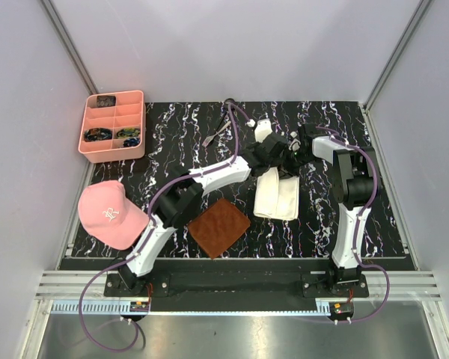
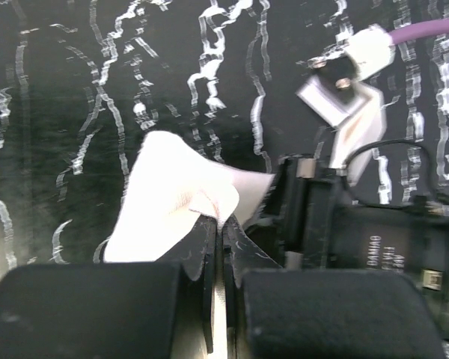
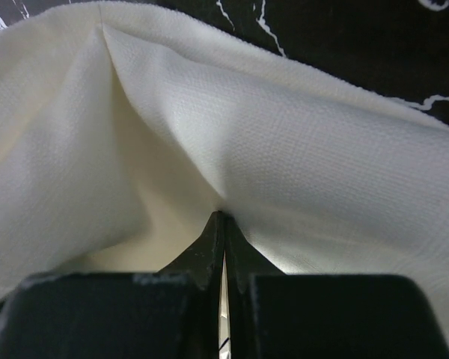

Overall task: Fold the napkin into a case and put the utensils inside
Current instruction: Fold the lower triangle-folded napkin at the center of the board.

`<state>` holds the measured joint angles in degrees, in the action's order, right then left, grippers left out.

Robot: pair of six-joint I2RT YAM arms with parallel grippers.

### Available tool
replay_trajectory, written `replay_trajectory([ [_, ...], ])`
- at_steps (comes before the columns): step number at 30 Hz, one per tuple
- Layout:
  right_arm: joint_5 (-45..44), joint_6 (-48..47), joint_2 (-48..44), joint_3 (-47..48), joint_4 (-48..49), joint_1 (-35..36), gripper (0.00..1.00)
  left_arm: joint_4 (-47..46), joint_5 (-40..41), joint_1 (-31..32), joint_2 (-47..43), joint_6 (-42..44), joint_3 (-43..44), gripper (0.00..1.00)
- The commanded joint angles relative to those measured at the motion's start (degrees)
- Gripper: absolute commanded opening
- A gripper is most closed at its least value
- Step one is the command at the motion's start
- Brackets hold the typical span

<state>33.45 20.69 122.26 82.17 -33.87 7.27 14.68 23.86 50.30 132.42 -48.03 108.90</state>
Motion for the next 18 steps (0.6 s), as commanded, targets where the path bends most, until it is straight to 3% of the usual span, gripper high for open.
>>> replay_trajectory([
  [1, -6.38, -1.88, 0.53, 1.06, -2.69, -0.24, 0.01, -9.66, -1.27, 0.5, -0.15, -2.24, -2.55, 0.0],
  [8, -8.4, -0.04, -3.86, 1.5, -4.19, -1.73, 0.03, -9.93, -2.24, 0.5, 1.35, -0.84, -1.94, 0.0],
  [13, -11.04, 0.32, -8.08, 0.28, -5.68, -4.01, 0.1, -10.54, -2.68, 0.32, 1.88, -0.66, -2.38, 0.0],
  [18, -5.78, -0.12, -11.86, -3.67, -3.06, -4.72, 0.23, -10.81, -3.2, 0.41, 2.58, -0.4, -1.15, 0.0],
])
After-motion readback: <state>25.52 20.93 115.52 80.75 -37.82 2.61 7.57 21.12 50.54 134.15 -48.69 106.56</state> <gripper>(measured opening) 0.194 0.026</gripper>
